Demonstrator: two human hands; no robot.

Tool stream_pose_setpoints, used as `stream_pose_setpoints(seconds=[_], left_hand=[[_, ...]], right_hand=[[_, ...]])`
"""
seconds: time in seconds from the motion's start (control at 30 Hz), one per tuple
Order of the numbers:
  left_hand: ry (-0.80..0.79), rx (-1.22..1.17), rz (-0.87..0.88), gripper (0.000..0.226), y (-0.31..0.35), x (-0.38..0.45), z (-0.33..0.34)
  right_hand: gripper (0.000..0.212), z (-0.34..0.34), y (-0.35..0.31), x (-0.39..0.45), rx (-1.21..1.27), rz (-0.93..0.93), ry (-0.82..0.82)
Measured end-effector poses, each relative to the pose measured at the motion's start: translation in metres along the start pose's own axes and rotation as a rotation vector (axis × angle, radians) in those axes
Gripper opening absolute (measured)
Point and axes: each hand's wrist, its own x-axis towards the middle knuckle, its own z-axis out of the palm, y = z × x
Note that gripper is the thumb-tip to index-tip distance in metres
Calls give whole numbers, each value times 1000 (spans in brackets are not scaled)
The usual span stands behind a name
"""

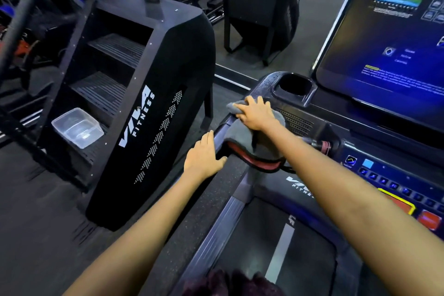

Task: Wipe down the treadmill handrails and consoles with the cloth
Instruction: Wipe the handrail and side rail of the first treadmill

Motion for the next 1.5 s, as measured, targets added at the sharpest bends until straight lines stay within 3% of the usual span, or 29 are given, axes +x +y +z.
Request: stream_pose_setpoints(seconds=[0.2,0.33,0.43,0.57,0.67,0.87,1.07,1.2,1.37,1.5], left_hand=[[-97,-125,14,89,-3,14,-5],[-139,-233,3,77,0,32,-7],[-103,-256,-9,71,14,48,-11],[-40,-137,-9,75,29,58,-4],[11,-113,5,88,28,57,3],[21,-133,-1,91,28,59,5],[28,-151,-7,82,29,59,3],[22,-186,-11,87,29,58,2],[30,-174,-13,82,30,58,3],[37,-160,-15,76,30,59,5]], right_hand=[[49,17,-6,-30,47,-93,38],[47,8,21,-2,134,0,-41],[46,-3,21,21,51,2,-35],[48,0,32,18,-140,-165,47],[51,7,57,11,-136,-264,22],[54,-4,56,36,-74,-55,-16],[51,10,56,14,-16,-323,5],[50,7,83,27,18,-169,-25],[46,3,50,43,26,18,14],[53,12,50,20,54,-199,40]])
